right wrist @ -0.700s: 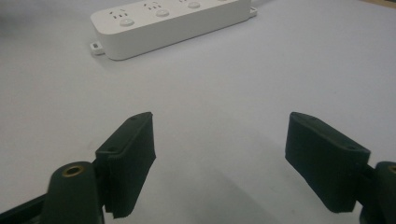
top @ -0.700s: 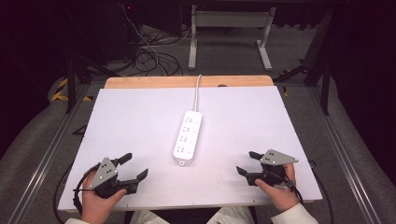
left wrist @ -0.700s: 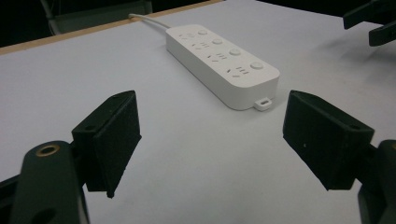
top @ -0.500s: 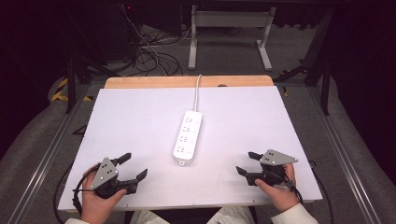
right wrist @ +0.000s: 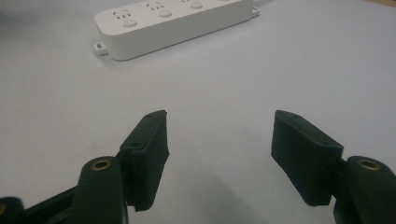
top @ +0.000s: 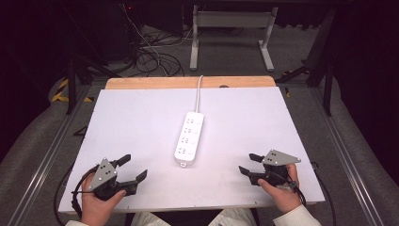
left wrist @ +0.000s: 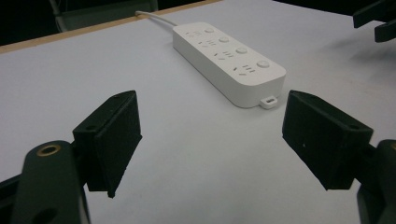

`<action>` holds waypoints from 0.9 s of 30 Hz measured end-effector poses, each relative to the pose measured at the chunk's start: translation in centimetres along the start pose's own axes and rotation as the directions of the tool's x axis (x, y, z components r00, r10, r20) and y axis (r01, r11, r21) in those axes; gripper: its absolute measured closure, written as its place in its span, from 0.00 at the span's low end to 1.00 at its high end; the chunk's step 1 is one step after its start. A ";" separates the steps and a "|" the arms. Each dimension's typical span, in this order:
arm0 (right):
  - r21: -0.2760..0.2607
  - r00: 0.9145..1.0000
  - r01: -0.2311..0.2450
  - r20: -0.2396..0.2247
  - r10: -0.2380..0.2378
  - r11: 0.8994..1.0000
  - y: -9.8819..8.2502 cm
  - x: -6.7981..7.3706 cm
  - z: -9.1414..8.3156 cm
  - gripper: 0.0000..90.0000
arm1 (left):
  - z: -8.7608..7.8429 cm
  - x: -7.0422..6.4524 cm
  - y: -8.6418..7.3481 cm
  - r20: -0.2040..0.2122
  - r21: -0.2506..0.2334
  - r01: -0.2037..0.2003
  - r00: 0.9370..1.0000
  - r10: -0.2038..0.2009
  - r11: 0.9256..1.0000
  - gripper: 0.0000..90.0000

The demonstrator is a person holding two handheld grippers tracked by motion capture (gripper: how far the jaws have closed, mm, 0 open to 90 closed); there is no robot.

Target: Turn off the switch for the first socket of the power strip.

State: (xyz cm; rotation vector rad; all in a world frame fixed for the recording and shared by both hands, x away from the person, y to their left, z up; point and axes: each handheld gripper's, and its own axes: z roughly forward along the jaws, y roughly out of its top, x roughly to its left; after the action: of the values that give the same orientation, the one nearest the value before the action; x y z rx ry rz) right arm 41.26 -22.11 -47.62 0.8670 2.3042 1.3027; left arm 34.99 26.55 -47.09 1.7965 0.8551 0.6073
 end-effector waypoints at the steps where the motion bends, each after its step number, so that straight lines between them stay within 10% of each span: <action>1: 0.011 1.000 0.002 0.001 -0.002 1.000 0.1 0.0 0.0 0.42 | 0.0 0.0 0.0 -0.005 0.001 -0.008 1.000 0.008 1.000 0.22; 27: 0.032 0.999 0.022 -0.050 -0.021 0.999 5.6 0.5 2.1 0.44 | 0.0 0.0 0.0 -0.038 0.032 -0.029 0.999 0.030 0.999 0.22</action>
State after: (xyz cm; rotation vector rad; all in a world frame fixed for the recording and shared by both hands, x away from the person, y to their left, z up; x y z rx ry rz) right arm 44.01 -18.27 -43.87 0.8272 2.3723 1.2948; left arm 34.99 26.58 -47.08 1.8335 0.8696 0.6522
